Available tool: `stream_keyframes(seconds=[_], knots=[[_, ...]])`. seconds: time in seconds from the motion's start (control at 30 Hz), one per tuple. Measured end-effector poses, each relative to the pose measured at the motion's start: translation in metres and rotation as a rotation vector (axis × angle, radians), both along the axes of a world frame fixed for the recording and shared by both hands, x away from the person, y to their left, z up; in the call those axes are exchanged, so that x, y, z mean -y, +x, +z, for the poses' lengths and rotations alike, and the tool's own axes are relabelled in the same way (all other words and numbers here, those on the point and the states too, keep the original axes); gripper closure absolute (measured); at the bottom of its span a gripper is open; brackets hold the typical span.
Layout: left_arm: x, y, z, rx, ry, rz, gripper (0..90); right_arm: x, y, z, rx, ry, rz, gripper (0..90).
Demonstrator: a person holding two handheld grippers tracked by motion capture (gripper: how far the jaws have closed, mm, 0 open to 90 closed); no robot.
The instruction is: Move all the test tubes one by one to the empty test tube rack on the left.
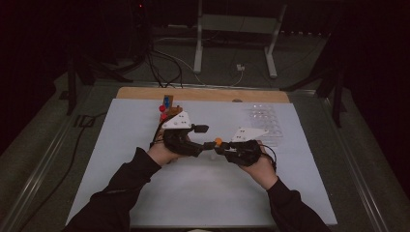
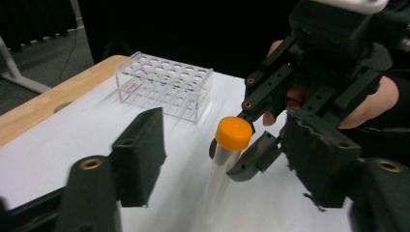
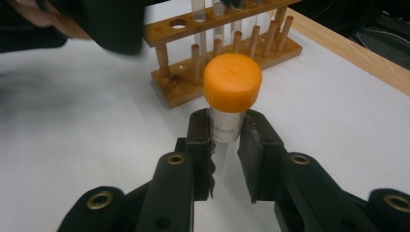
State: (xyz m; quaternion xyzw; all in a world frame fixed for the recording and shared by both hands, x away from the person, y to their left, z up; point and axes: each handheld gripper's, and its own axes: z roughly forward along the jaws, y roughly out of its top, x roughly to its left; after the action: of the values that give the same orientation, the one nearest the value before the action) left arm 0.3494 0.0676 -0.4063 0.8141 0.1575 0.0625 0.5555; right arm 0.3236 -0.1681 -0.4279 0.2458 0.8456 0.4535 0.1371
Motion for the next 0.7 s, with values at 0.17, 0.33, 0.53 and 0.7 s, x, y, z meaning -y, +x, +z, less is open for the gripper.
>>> stream_keyframes(seconds=[0.17,0.33,0.53,0.7], knots=[[0.01,0.001,-0.006,0.013,0.021,0.001,45.8,-0.002,-0.002,0.001,-0.001,-0.002,0.01,75.2],[0.015,0.001,-0.011,0.011,0.042,-0.029,62.4,-0.003,-0.003,0.001,-0.002,0.004,0.011,75.1],[0.006,-0.001,-0.003,0.052,0.028,-0.008,71.2,0.0,-0.002,0.002,-0.01,0.035,0.011,61.7],[-0.024,0.002,0.013,0.085,0.024,0.06,71.3,0.005,-0.004,0.005,0.001,0.071,-0.006,39.6]])
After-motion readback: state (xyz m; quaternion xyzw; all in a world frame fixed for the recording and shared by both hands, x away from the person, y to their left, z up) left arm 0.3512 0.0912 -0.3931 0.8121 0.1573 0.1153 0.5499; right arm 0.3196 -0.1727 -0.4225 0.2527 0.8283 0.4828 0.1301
